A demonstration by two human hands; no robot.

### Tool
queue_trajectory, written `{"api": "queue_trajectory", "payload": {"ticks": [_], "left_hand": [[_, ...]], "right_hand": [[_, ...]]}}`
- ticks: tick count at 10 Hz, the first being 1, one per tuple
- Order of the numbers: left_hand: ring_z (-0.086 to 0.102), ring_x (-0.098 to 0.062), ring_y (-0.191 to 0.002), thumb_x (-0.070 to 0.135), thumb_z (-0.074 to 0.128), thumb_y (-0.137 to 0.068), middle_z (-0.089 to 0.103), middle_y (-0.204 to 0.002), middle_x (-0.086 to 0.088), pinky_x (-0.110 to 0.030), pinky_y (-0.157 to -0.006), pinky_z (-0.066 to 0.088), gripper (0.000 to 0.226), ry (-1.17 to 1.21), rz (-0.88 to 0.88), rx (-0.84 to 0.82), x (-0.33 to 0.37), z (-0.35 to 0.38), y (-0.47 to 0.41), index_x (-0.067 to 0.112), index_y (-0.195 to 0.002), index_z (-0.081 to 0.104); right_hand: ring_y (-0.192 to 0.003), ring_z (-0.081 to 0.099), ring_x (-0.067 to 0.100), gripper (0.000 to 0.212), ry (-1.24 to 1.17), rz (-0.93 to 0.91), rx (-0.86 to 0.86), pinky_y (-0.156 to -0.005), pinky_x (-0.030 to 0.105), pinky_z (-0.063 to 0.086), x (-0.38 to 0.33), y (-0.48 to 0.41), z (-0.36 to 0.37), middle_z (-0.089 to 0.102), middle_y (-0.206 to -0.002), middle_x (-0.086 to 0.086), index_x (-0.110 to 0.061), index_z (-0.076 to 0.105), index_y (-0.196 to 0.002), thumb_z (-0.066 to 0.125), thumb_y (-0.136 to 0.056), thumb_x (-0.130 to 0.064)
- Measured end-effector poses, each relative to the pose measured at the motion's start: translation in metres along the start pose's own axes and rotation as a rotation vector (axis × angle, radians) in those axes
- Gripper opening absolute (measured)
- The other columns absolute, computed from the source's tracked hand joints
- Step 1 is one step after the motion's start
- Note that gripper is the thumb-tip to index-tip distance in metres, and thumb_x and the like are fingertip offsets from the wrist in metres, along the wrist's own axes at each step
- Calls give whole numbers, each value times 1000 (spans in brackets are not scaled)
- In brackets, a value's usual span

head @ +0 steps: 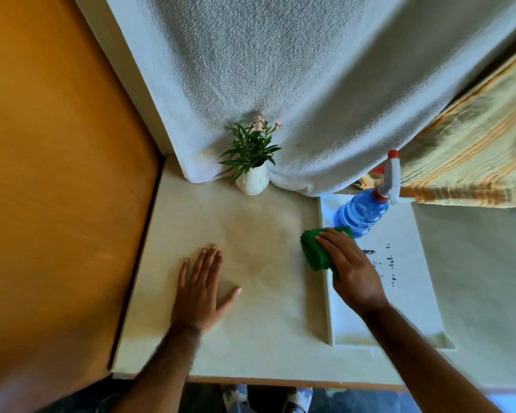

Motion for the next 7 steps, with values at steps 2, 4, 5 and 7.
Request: {"api": "queue_trajectory", "payload": {"ticks": [2,4,5,7], "left_hand": [[28,-25,-161,76,37,-98,29,-174,-7,-58,-128,27,91,-11,3,23,3,-3,0,15,-165,30],[29,-27,-160,76,34,-98,29,-174,-9,-58,-128,26,92,-35,17,31,4,-2,0,13,-165,29],[27,-26,-160,75,36,-97,29,-174,-9,-58,-128,25,93,-49,15,-2,4,3,-1,13,-165,28],[40,-35,-154,80,8,-97,36,-169,-15,-65,-125,31,103,-25,21,-108,20,-8,-2,5,-160,39]], "right_hand": [[-135,55,35,69,146,218,-23,-111,55,46,51,75,-13,58,-145,19,1,58,-140,67,-74,20],[-159,3,23,90,66,223,-377,-128,48,14,64,103,21,6,-172,9,-11,10,-163,53,-91,-44],[-158,-7,15,96,115,247,-377,-128,35,-1,61,103,22,-5,-172,3,-12,3,-163,40,-95,-67],[-158,8,24,95,180,137,-236,-129,39,9,17,58,-1,14,-170,15,-1,21,-160,33,-98,-71]]}}
Point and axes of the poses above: each hand's wrist, its own y-axis away from the middle knuckle, its own z-axis out of the palm, x = y × z, the point moved 9 cm from there along -y, towards the middle knuckle
